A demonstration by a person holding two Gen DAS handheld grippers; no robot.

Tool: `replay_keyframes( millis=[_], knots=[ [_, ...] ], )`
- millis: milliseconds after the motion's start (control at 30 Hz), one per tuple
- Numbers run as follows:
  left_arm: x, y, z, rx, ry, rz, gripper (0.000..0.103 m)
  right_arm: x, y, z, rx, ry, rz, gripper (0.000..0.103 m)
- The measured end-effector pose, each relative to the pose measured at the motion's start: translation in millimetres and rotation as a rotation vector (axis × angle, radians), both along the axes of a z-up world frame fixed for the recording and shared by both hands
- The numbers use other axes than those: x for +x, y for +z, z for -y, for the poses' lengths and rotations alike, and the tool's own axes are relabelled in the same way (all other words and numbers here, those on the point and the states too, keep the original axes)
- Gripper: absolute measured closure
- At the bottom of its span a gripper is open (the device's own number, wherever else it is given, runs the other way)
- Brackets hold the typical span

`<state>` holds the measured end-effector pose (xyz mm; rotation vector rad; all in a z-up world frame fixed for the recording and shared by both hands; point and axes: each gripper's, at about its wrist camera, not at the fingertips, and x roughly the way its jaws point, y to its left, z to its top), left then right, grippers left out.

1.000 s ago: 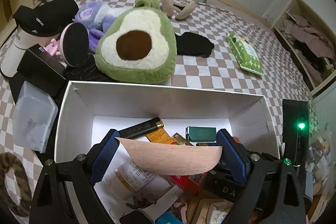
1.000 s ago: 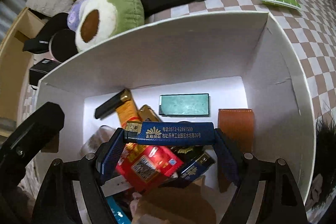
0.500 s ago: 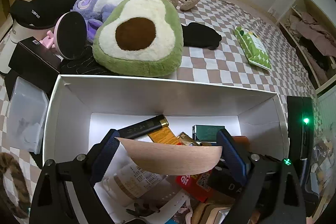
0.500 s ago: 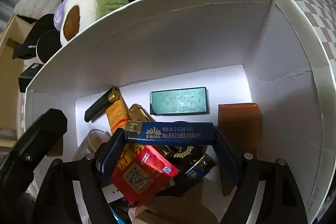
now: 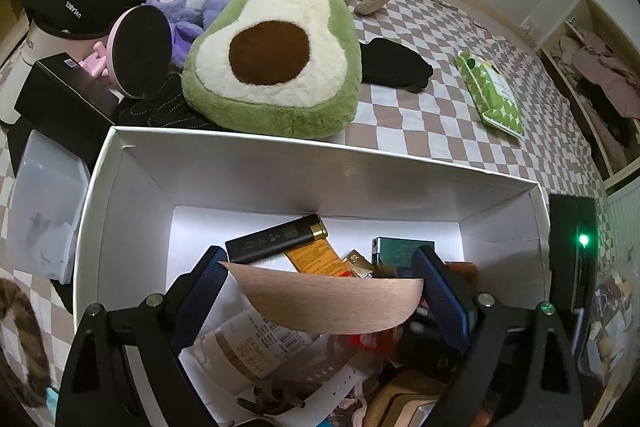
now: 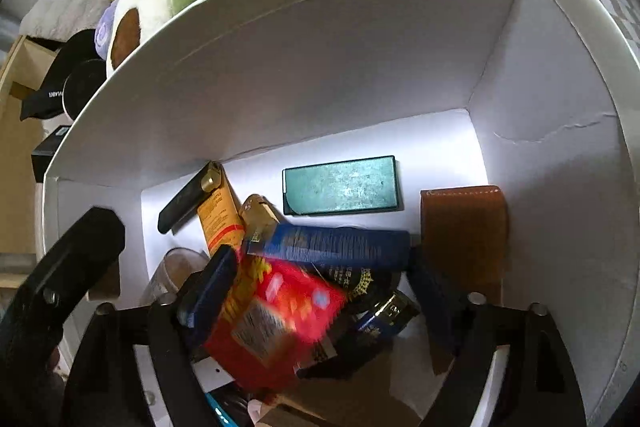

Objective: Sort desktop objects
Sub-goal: 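Open the right tool to release the blue lighter into the box, then open the left tool to release the beige piece while the right withdraws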

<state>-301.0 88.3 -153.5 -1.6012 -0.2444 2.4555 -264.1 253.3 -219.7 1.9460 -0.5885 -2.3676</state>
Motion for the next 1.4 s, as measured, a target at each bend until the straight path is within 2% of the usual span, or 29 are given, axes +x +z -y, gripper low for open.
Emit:
replay_keyframes(
  millis=[200,367,700,1400],
  knots=[
    [-7,-5,-4,0.006,0.005,0.011,0.009,4,4,5,0.029,0.060,-0.014,0.010],
    [-11,-12,-12,-0.028,-0.008,0.033,0.009,7,8,9,0.047,0.105,-0.025,0.010],
    [-16,-38,-24,-0.108,-0.024,0.104,0.009,14,11,12,-0.011,0.124,-0.026,0.010],
    [-12,-48,-26,-0.163,-0.031,0.124,0.009,10,17,14,-0.025,0.157,-0.016,0.010]
  ],
)
